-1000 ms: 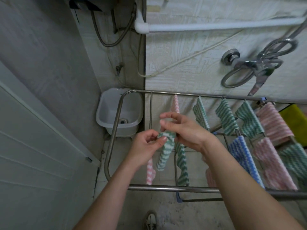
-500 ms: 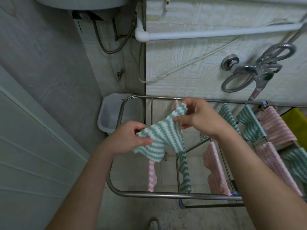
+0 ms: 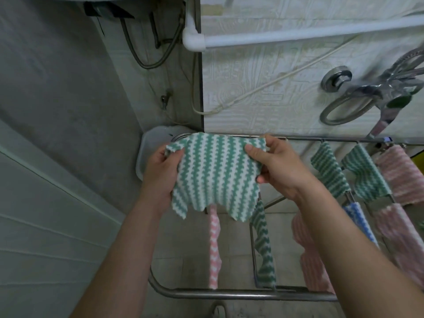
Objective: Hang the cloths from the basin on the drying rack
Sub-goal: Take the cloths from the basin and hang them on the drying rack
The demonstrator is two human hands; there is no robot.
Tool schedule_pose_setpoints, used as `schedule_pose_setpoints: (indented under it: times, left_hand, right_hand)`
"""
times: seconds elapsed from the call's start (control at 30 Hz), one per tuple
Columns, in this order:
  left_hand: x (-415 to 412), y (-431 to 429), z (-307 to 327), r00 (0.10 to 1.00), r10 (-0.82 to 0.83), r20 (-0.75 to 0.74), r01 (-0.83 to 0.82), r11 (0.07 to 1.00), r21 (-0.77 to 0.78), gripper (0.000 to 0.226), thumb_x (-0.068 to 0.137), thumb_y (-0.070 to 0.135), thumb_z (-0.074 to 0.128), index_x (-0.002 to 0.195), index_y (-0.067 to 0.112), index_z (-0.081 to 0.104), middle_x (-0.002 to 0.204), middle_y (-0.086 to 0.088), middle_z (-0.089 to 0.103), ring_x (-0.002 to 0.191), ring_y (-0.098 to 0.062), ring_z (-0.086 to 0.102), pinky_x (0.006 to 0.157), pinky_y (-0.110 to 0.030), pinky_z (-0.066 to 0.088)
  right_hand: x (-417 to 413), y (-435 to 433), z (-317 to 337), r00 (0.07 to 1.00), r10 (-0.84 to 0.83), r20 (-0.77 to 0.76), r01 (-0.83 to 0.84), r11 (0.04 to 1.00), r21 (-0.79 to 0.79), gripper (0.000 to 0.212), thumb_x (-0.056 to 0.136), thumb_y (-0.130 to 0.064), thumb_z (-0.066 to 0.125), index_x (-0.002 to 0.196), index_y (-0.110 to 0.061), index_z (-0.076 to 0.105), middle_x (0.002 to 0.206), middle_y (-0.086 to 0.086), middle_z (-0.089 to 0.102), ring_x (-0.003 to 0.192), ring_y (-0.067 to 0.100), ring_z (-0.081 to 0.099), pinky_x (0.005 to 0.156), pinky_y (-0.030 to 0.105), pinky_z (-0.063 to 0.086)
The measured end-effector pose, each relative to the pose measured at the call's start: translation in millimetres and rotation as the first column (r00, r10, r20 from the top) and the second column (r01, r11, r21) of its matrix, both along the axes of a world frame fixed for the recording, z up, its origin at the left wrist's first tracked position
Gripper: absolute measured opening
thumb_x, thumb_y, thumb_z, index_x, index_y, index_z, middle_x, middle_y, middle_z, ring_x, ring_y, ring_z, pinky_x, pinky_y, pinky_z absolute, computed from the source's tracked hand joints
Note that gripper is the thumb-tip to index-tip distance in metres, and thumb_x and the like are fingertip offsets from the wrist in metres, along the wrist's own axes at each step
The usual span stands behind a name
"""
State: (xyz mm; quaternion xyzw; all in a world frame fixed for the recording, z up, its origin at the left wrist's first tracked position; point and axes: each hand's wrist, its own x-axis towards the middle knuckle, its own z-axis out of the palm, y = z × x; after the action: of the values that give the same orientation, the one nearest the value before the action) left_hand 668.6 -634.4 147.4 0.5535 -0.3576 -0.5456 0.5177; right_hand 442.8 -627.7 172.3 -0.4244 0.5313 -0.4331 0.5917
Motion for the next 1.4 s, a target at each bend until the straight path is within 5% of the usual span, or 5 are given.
schedule_pose_setpoints:
  times: [0.4,0.57,0.77,0.93,1.4]
  left_hand:
    - [-29.2,-74.4,-89.7,0.934,-0.028,0.355,-0.064,0.968,0.243,0.046,0.102,0.041,0.028,0.131,0.015,0.051,0.127,-0.003,0.055,0.105,-0.019,0.054,0.086,-0.025,0.037]
    - [-36.5,-91.6,-94.4,0.921,0.024,0.389,-0.090,0.984,0.152,0.043,0.103,0.037,0.026,0.129,0.014,0.050,0.121,-0.003,0.056,0.106,-0.016,0.052,0.086,-0.023,0.035]
    - [-38.5,-91.7,-104.3,0.795,-0.091,0.600,-0.005,0.988,0.157,0.054,0.094,0.012,0.043,0.145,0.021,0.029,0.127,-0.012,0.052,0.110,-0.026,0.054,0.089,-0.036,0.047]
    - [-50.2,-58.7,-89.9,0.648,-0.276,0.710,0.290,0.951,0.105,0.051,0.089,0.022,0.063,0.137,0.023,0.046,0.125,0.001,0.050,0.095,-0.011,0.058,0.073,-0.011,0.050]
    - [-50.7,-72.7,-85.6,0.470,-0.547,0.693,0.529,0.803,0.275,0.074,0.084,0.003,0.064,0.147,0.020,0.030,0.158,0.016,0.011,0.145,-0.020,0.020,0.115,-0.045,0.027]
  right_hand:
    - [13.9,-84.8,-107.6,0.801,0.004,-0.598,0.069,0.993,0.100,0.035,0.098,-0.017,0.048,0.128,-0.001,0.046,0.156,0.005,0.026,0.080,0.026,0.067,0.065,0.041,0.061]
    - [16.2,-102.5,-104.5,0.649,-0.104,-0.754,0.086,0.994,-0.064,0.016,0.095,-0.022,0.046,0.102,-0.008,0.051,0.103,0.017,0.064,0.076,0.033,0.065,0.070,0.047,0.056]
    - [24.9,-90.7,-97.0,0.579,-0.022,-0.815,-0.104,0.989,-0.101,0.054,0.092,-0.015,0.057,0.141,-0.006,0.036,0.141,0.017,0.047,0.133,0.036,0.040,0.105,0.036,0.038]
    - [-2.8,-63.6,-90.4,0.332,-0.153,-0.931,0.009,0.987,-0.159,0.031,0.091,-0.017,0.054,0.122,-0.014,0.056,0.113,0.013,0.058,0.102,0.030,0.054,0.085,0.038,0.048]
    - [-13.3,-39.0,-98.2,0.249,0.152,-0.956,0.067,0.983,0.174,0.035,0.088,-0.046,0.057,0.102,-0.015,0.063,0.093,0.005,0.068,0.083,0.023,0.064,0.066,0.031,0.049]
